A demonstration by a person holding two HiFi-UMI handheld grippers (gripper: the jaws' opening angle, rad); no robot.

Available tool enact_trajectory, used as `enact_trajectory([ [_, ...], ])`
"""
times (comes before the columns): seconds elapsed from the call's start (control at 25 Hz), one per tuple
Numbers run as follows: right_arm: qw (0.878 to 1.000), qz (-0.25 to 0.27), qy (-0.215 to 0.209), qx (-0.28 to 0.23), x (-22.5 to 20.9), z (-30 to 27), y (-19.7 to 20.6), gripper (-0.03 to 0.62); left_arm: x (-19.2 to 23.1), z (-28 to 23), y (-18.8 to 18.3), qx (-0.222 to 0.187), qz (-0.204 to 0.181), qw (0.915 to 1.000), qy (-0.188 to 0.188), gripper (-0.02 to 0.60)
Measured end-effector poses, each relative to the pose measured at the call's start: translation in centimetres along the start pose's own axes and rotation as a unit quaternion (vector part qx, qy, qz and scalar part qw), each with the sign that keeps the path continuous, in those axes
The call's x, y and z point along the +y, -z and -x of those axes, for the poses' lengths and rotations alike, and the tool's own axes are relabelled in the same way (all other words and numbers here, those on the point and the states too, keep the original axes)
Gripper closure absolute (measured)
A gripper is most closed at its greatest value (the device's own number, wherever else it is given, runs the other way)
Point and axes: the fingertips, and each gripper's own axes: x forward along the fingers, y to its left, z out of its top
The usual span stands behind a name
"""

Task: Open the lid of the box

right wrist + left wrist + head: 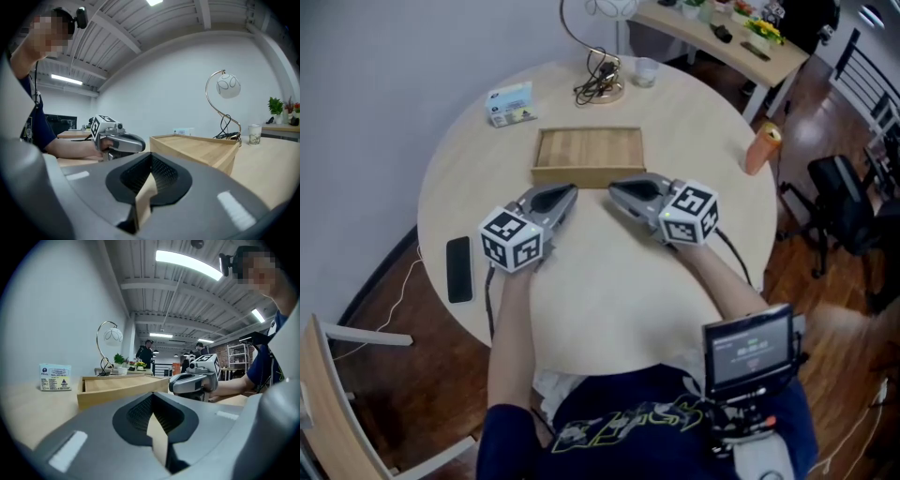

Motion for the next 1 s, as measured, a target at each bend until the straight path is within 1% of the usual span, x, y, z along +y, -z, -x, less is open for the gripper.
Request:
enact_trajectory([
  [0.24,1.000,0.000,0.001,0.002,-0.1,-0.1,0.1,0.588,0.2,-0.1,0.1,-0.001,-0.001,1.0000,0.001,0.581],
  [0.44,1.000,0.006,-0.009,0.001,0.3,0.0,0.3,0.588,0.2,-0.1,0.2,-0.002,-0.001,1.0000,0.001,0.581],
  [0.6,1.000,0.005,0.010,0.013,-1.1,0.4,0.1,0.588,0.7,-1.4,0.1,-0.003,0.003,0.9999,0.013,0.581],
  [0.64,1.000,0.002,0.012,0.014,-1.2,0.0,0.1,0.588,1.1,-1.0,0.3,0.002,0.003,0.9999,0.012,0.580],
  [0.72,1.000,-0.008,0.007,0.005,-0.4,-1.3,0.0,0.588,1.7,0.5,0.7,0.011,0.002,0.9999,-0.003,0.581],
  [0.8,1.000,-0.011,0.001,0.000,0.4,-1.5,0.2,0.588,1.4,1.2,0.8,0.011,0.005,0.9998,-0.015,0.580],
  [1.0,1.000,-0.004,0.007,0.001,0.3,-0.2,0.2,0.588,0.6,0.3,0.3,0.001,0.000,0.9999,-0.012,0.581],
])
